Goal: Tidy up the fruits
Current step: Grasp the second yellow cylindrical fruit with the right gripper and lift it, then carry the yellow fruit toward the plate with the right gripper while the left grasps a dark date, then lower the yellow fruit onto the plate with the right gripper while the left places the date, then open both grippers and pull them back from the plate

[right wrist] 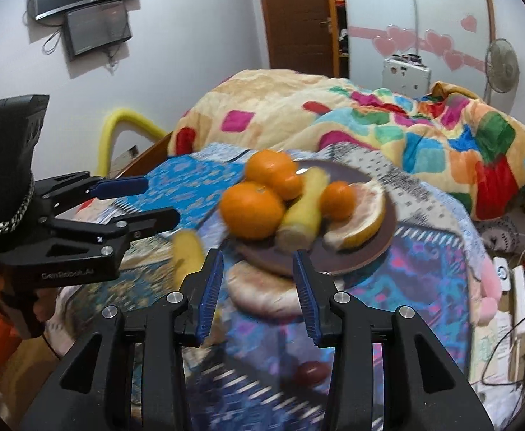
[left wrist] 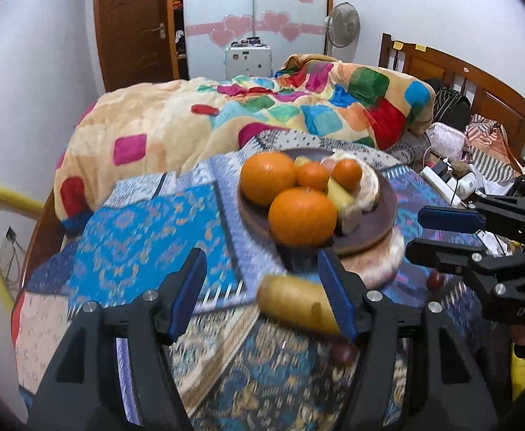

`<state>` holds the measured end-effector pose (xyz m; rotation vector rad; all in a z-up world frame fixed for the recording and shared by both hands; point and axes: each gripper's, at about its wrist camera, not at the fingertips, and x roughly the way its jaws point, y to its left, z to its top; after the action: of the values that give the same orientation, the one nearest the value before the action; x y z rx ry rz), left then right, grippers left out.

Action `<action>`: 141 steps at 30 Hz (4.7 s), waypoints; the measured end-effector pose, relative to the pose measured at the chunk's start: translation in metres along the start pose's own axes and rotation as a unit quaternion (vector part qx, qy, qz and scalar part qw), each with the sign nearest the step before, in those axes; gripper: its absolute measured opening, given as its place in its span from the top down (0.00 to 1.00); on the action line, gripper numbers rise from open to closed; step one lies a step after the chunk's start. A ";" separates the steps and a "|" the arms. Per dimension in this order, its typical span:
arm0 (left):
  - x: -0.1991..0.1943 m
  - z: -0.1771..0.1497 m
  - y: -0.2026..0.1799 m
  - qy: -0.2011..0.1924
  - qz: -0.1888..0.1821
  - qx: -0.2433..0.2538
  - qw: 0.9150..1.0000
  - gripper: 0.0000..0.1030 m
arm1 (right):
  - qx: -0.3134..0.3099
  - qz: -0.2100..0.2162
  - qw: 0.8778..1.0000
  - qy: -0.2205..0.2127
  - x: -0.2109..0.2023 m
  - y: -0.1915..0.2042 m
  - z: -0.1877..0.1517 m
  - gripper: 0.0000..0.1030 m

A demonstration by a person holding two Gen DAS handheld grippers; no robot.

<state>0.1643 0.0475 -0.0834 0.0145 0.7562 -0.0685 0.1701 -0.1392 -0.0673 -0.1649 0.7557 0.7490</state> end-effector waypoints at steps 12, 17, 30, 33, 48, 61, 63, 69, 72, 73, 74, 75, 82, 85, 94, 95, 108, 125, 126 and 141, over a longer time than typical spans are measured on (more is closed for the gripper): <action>-0.010 -0.042 0.047 0.026 0.041 -0.018 0.999 0.37 | -0.041 0.031 0.997 0.057 0.048 0.044 -0.002 0.64; -0.006 -0.049 0.060 0.026 0.031 -0.030 0.999 0.37 | -0.073 0.015 0.994 0.078 0.067 0.053 0.001 0.61; 0.011 -0.051 0.056 0.028 0.013 -0.032 0.999 0.37 | -0.083 0.005 0.991 0.109 0.084 0.054 -0.001 0.67; 0.007 -0.050 0.053 0.025 0.013 -0.033 0.999 0.37 | -0.072 0.009 0.993 0.091 0.069 0.054 0.000 0.67; -0.018 -0.049 0.006 0.022 -0.012 -0.032 0.999 0.37 | -0.032 -0.034 0.999 0.002 -0.035 0.030 -0.008 0.67; -0.002 -0.062 -0.039 0.050 -0.043 -0.017 0.998 0.59 | 0.023 -0.057 0.998 -0.012 -0.066 -0.013 -0.038 0.67; 0.004 -0.064 -0.043 0.059 -0.051 -0.014 0.997 0.66 | 0.028 -0.057 0.998 -0.012 -0.068 -0.017 -0.042 0.67; 0.014 -0.067 -0.052 0.055 -0.049 0.003 0.997 0.85 | 0.038 -0.056 0.998 -0.010 -0.066 -0.026 -0.051 0.67; 0.013 -0.066 -0.053 0.051 -0.050 0.007 0.997 0.87 | 0.042 -0.056 0.998 -0.008 -0.063 -0.028 -0.052 0.67; 0.013 -0.066 -0.053 0.051 -0.049 0.008 0.997 0.87 | 0.042 -0.054 0.998 -0.007 -0.061 -0.029 -0.051 0.67; 0.012 -0.065 -0.053 0.051 -0.049 0.007 0.997 0.88 | 0.043 -0.054 0.998 -0.008 -0.060 -0.030 -0.050 0.67; 0.012 -0.064 -0.053 0.051 -0.050 0.006 0.997 0.88 | 0.044 -0.053 0.998 -0.008 -0.059 -0.030 -0.050 0.67; 0.001 -0.043 -0.044 0.026 -0.049 0.005 0.998 0.88 | 0.042 -0.049 0.998 -0.020 -0.050 -0.032 -0.033 0.67; -0.004 -0.027 -0.038 0.009 -0.047 0.005 0.999 0.88 | 0.043 -0.049 0.997 -0.029 -0.045 -0.034 -0.020 0.67; 0.002 0.020 -0.025 -0.028 -0.038 0.010 0.999 0.88 | 0.045 -0.059 0.996 -0.046 -0.018 -0.044 0.022 0.67; 0.005 0.023 -0.025 -0.030 -0.039 0.010 0.999 0.88 | 0.046 -0.059 0.996 -0.045 -0.014 -0.045 0.025 0.67; 0.066 0.053 -0.024 -0.009 -0.048 0.018 0.999 0.88 | 0.072 -0.067 0.995 0.012 0.065 -0.072 0.055 0.67; 0.080 0.058 -0.027 -0.002 -0.045 0.026 0.999 0.75 | 0.055 -0.078 0.995 0.021 0.070 -0.069 0.066 0.66; 0.079 0.057 -0.027 -0.002 -0.044 0.026 0.999 0.74 | 0.051 -0.079 0.995 0.018 0.066 -0.067 0.065 0.66; 0.029 0.042 -0.036 -0.020 -0.034 0.017 0.999 0.53 | 0.025 -0.081 0.996 -0.011 0.005 -0.045 0.038 0.66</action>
<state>0.2114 0.0088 -0.0720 0.0198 0.7151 -0.1451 0.2242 -0.1547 -0.0486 -0.1704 0.7306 0.5772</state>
